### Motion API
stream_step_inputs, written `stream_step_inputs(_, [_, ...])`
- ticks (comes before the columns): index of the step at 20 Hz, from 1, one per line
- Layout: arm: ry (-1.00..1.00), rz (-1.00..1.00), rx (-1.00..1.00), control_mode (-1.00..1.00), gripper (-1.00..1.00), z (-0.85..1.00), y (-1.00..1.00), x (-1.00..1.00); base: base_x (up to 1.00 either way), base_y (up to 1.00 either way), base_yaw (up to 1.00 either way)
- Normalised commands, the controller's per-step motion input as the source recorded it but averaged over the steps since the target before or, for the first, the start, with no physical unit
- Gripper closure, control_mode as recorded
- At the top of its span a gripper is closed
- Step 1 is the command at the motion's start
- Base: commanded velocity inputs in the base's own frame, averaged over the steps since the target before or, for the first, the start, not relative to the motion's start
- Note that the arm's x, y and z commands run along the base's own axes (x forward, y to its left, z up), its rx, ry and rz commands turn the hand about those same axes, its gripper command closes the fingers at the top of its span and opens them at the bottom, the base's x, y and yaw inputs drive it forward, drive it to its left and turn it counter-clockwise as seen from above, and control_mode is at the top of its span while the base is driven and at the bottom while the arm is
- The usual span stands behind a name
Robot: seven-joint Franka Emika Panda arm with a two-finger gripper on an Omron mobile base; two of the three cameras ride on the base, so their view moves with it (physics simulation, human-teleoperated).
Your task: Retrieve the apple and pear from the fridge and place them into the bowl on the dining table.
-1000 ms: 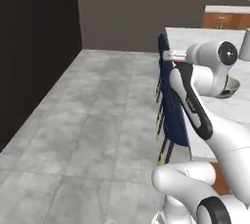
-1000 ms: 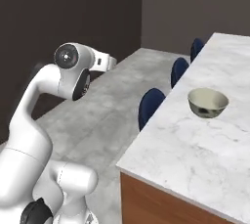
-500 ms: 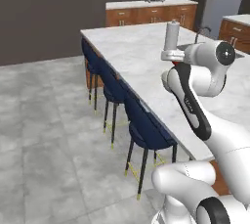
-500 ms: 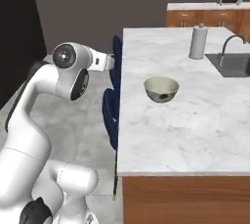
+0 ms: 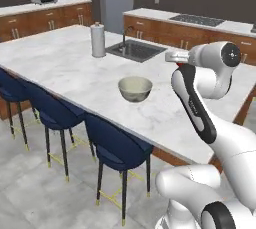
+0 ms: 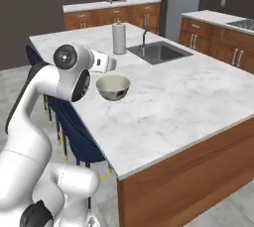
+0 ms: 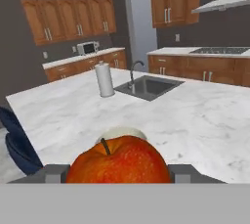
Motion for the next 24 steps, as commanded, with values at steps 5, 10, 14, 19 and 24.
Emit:
stream_step_inputs(5, [0.0,0.0,0.0,1.0,1.0,0.0,0.0,0.0,0.66,0.76,-0.75])
stream_step_inputs(10, [0.0,0.0,0.0,1.0,1.0,0.0,0.0,0.0,0.5,0.79,-0.62])
stream_step_inputs(14, [0.0,0.0,0.0,1.0,1.0,0.0,0.0,0.0,0.45,0.83,-0.45])
stream_step_inputs(19, [0.0,0.0,0.0,1.0,1.0,0.0,0.0,0.0,0.42,0.54,-0.27])
stream_step_inputs(24, [0.02,-0.05,0.0,-1.0,1.0,-0.02,0.19,0.17,0.31,0.27,-0.12])
